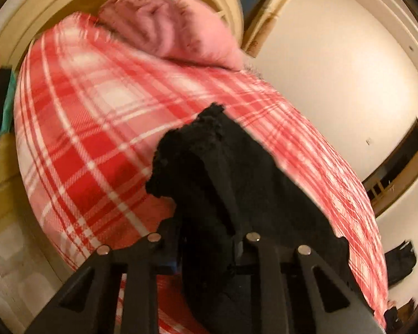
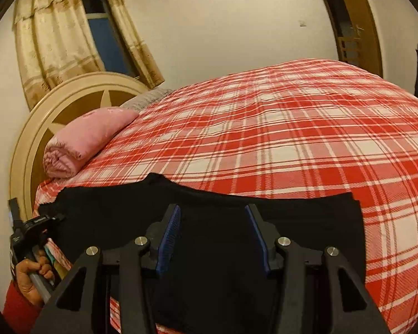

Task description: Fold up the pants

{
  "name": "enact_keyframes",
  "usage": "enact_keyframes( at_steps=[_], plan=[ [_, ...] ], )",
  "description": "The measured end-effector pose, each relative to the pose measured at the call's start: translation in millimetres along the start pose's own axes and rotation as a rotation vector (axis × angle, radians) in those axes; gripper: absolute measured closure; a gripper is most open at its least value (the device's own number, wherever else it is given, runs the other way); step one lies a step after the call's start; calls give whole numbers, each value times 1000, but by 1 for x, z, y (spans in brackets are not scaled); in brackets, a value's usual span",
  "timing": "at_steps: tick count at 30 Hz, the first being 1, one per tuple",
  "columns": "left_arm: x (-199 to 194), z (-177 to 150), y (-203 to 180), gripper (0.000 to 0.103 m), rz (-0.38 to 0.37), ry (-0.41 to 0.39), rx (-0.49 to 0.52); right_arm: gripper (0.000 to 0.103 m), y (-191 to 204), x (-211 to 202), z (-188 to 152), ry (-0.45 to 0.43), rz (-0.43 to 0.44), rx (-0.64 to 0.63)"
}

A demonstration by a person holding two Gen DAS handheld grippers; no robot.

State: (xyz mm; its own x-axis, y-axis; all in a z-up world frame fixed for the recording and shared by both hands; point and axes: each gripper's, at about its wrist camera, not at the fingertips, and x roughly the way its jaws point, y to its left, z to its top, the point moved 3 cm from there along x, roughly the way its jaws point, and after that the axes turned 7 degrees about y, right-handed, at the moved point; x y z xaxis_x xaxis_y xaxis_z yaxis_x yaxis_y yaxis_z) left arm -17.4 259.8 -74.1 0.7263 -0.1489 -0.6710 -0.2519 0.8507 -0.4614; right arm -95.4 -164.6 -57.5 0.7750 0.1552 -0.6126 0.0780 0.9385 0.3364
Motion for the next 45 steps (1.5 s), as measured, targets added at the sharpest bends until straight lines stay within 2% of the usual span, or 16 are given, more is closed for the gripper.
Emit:
enact_keyframes(
  at_steps=[3,5,9,11,15,20,23,28,33,35,37,39,40,41,43,45],
  plan=[
    [-23,2,-49,79,-30,-67,187,53,-14,2,1,9,-8,51],
    [-41,-6,-90,80,-84,-109,326,53,-26,2,0,12,-6,91],
    [-71,-48,-170,80,-245,-148,585,53,-47,1,-4,19,7,152],
    [-76,-75,-199,80,-330,-109,670,53,-59,-1,-6,20,8,193],
    [-69,-142,-247,80,-405,-28,878,53,-80,-7,-11,12,-5,243],
    [-63,-202,-271,80,-448,42,1048,53,-102,-17,-18,-1,-23,292],
    [-60,-231,-278,80,-437,39,1168,53,-115,-19,-24,2,-29,325],
    [-48,-254,-277,75,-395,97,1301,53,-128,-22,-27,7,-9,381],
    [-51,-247,-275,49,-368,126,1349,53,-133,-36,-18,-20,19,403],
    [-59,-234,-271,47,-398,142,1347,53,-136,-45,-12,-39,48,421],
    [-64,-220,-268,36,-413,138,1338,42,-136,-53,-8,-60,99,448],
    [-73,-202,-259,17,-424,104,1311,31,-134,-59,-5,-92,173,477],
    [-76,-197,-255,12,-430,96,1298,30,-132,-58,-4,-91,196,481],
    [-75,-193,-253,2,-428,86,1287,30,-129,-53,-4,-73,205,481],
    [-71,-195,-251,0,-412,79,1276,30,-124,-44,-6,-26,208,479],
    [-65,-209,-251,1,-424,141,1282,30,-120,-33,-12,41,256,496]
  ],
)
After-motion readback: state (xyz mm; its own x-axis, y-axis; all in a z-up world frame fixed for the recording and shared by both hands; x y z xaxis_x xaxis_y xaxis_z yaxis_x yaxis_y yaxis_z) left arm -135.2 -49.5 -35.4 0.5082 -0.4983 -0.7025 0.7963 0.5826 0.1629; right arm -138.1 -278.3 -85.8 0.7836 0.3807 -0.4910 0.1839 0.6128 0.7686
